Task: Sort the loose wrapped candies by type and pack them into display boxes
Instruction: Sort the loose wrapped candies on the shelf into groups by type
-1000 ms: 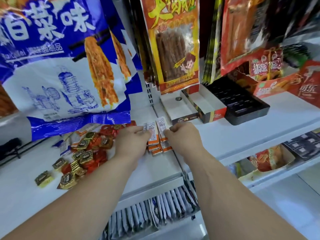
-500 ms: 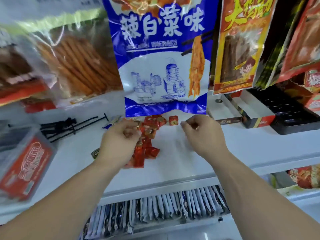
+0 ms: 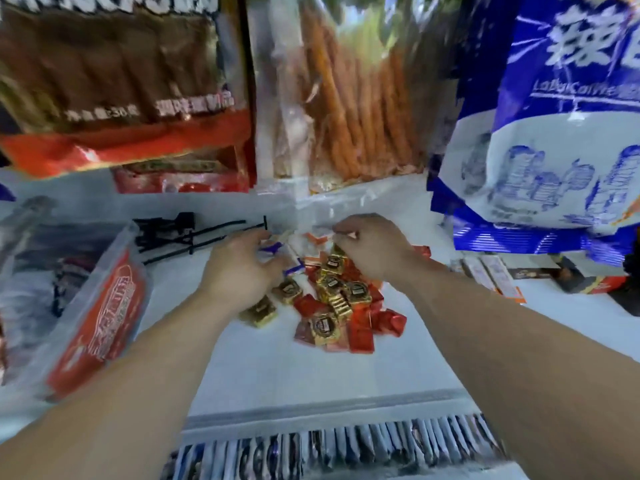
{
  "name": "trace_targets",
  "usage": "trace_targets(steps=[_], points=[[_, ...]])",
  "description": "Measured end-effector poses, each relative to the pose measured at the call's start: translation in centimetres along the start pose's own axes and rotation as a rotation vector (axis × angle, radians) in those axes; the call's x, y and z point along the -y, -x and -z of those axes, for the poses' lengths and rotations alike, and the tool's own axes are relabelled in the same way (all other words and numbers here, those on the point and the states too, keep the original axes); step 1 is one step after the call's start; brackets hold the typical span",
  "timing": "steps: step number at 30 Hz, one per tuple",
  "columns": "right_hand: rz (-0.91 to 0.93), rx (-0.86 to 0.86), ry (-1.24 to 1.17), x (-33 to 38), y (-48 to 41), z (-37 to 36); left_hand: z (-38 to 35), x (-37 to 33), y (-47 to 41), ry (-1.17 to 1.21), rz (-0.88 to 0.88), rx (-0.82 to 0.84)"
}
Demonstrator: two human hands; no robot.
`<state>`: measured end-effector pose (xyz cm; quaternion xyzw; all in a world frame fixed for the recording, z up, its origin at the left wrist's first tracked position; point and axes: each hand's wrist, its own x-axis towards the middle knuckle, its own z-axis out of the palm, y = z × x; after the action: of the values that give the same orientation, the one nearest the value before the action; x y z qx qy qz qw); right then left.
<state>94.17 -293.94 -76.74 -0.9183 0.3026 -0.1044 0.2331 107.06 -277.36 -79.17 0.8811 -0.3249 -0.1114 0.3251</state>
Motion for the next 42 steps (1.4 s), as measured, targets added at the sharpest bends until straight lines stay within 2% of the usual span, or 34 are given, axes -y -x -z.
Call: trace_targets(steps=[2,4,7,13,19,22,26,29,37,42], points=[[-0.083,0.045,0.174,0.3,-1.9,-0.6,-0.5,-0.1,-0.9,-0.037,-0.013,0.034],[-0.172,0.135,0.327,0.6,-3.1,-1.1,-1.2,-0.2,-1.4,-0.224,-0.042,0.121],[-0.228,0.237,0.393,1.4,-3.6,-2.0,-2.0,0.1,-1.9,-0.264,-0.05,0.118],[-0.214,0.192,0.28,2.2,-1.9,-1.7,-0.9,1.6,-2.4,-0.025,-0.007,0.062],[-0.223,0.156,0.138,1.7,-1.3,-2.1,-1.6,2.7,-2.9,-0.065,-0.062,0.03],[-0.29,0.068,0.079,1.6,-1.9,-2.6,-2.2,2.5,-3.0,-0.059,-0.059,0.041],[-0.392,0.009,0.0,2.0,-2.5,-3.0,-2.5,1.8,-3.1,0.117,0.045,-0.041],[-0.422,0.014,-0.112,2.1,-2.6,-3.2,-2.9,1.6,-3.3,0.059,0.088,-0.068],[-0.304,0.075,-0.284,1.5,-2.3,-4.0,-2.2,0.8,-4.1,-0.068,0.121,0.054],[-0.358,0.082,-0.418,1.8,-2.2,-3.9,-1.5,1.8,-4.2,-0.187,0.067,-0.022]])
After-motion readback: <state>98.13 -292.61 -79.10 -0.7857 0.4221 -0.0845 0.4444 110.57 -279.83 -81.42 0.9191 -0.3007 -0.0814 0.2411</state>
